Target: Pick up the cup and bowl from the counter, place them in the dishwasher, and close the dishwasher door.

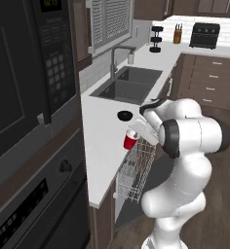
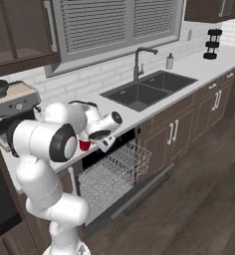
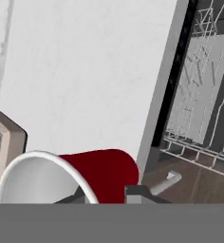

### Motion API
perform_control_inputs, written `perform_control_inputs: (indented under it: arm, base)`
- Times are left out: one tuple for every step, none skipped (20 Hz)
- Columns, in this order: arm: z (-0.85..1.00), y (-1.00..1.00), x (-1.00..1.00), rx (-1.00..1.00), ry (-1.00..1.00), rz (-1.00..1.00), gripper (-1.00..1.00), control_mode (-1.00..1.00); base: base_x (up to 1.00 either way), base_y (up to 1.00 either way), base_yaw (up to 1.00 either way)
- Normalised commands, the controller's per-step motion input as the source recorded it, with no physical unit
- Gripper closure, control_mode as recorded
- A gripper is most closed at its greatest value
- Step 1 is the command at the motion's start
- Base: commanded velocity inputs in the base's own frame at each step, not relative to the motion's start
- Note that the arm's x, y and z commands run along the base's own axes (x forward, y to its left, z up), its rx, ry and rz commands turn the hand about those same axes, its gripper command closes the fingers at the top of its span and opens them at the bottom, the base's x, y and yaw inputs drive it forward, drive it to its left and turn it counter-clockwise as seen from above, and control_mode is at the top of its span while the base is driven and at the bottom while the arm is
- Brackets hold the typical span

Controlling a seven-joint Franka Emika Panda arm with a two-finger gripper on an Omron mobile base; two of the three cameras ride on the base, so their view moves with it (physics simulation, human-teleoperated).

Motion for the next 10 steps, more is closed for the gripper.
perform_control_inputs:
  arm:
    - [0.01, -0.61, -1.00, 0.00, -0.04, 0.09, 1.00, -1.00]
    - [0.00, -0.62, -1.00, 0.00, -0.03, 0.09, 1.00, -1.00]
    - [0.00, -0.71, -1.00, 0.00, -0.01, 0.08, 1.00, -1.00]
    - [0.00, -0.71, -1.00, 0.00, -0.01, 0.08, 1.00, -1.00]
    - [0.00, -0.66, -0.99, 0.00, 0.00, 0.10, 1.00, -1.00]
    - [-0.11, -0.64, -0.84, 0.00, 0.00, 0.13, 1.00, -1.00]
    - [-0.34, -0.59, -0.69, 0.00, 0.00, 0.16, 1.00, -1.00]
    - [-0.54, -0.61, -0.47, 0.00, 0.00, 0.17, 1.00, -1.00]
    - [-0.72, -0.54, -0.34, 0.00, 0.00, 0.19, 1.00, -1.00]
    - [-0.70, -0.46, -0.17, 0.00, 0.00, 0.19, 1.00, -1.00]
  base:
    - [0.00, 0.00, 0.00]
    - [0.00, 0.00, 0.00]
    - [0.00, 0.00, 0.00]
    - [0.00, 0.00, 0.00]
    - [0.00, 0.00, 0.00]
    - [0.00, 0.00, 0.00]
    - [0.00, 0.00, 0.00]
    - [0.00, 0.00, 0.00]
    - [0.00, 0.00, 0.00]
    - [0.00, 0.00, 0.00]
